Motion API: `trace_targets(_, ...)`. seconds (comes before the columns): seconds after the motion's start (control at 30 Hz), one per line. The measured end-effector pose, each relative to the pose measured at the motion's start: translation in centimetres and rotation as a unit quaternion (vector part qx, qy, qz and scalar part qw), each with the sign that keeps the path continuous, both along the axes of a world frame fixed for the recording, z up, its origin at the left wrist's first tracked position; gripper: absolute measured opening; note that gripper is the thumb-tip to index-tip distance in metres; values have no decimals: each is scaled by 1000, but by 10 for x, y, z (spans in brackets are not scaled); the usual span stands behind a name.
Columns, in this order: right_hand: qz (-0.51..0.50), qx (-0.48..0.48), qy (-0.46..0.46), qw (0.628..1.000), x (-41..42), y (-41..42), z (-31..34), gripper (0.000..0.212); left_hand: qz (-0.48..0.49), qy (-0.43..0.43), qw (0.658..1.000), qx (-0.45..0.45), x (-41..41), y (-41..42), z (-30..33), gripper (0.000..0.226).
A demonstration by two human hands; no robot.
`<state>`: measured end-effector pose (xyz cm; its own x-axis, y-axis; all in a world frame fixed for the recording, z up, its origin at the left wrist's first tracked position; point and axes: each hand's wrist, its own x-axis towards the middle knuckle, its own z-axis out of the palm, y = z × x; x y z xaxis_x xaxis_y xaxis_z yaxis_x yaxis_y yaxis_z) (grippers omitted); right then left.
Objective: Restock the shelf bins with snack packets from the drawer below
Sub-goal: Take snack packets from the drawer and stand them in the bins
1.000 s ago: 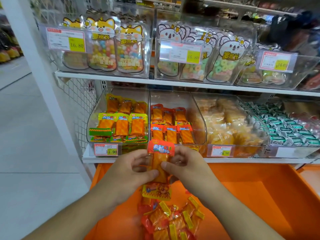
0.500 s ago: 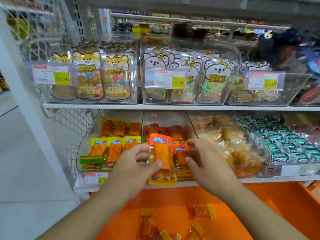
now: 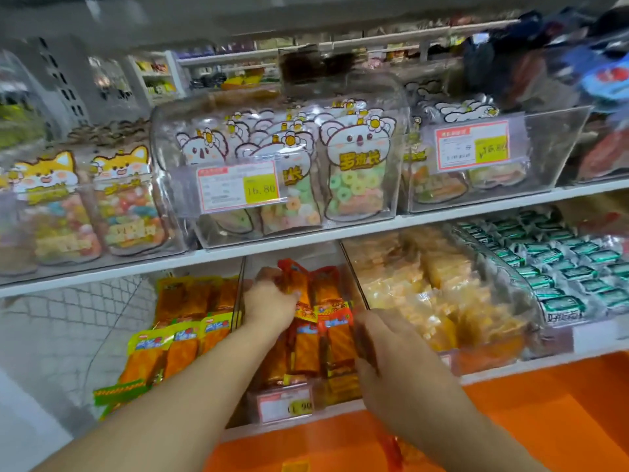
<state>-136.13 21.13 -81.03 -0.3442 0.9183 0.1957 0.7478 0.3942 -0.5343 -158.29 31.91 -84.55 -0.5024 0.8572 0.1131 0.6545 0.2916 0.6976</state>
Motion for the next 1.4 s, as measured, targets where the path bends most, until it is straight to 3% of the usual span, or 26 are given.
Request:
trace_targets(0.3,6,1,1,1000,2,2,-4,44,-30,147,988,-43,4,10,-10,34)
trace_targets(0.53,13,14,-5,1000,1,-1,-3,45,-31,155,983,-91,6,-2,-5,43)
trace_targets(0.73,17,18,-7,1000,2,-1,-3,49,-60,129,987,-80,9,-10,-5,55)
trace_targets(0.87,18,13,-4,1000,2,-1,-3,52,-98,167,972,-136,7,-13,-7,78)
trace_targets(1.0,17,13,-2,1000,2,0,-3,50,-108,222,953,-175,8,-14,-2,82)
trace_targets(1.13,18,13,-8,1000,2,-1,-3,49,-111,197,950,-216,8,-9,0,92)
trace_targets(1.2,19,13,-11,1000,2,-2,-3,50,-110,181,952,-223,5,-6,-2,89)
trace_targets(1.4,19,2,-16,1000,1,-3,1,55,-94,239,945,-204,8,-2,-6,76)
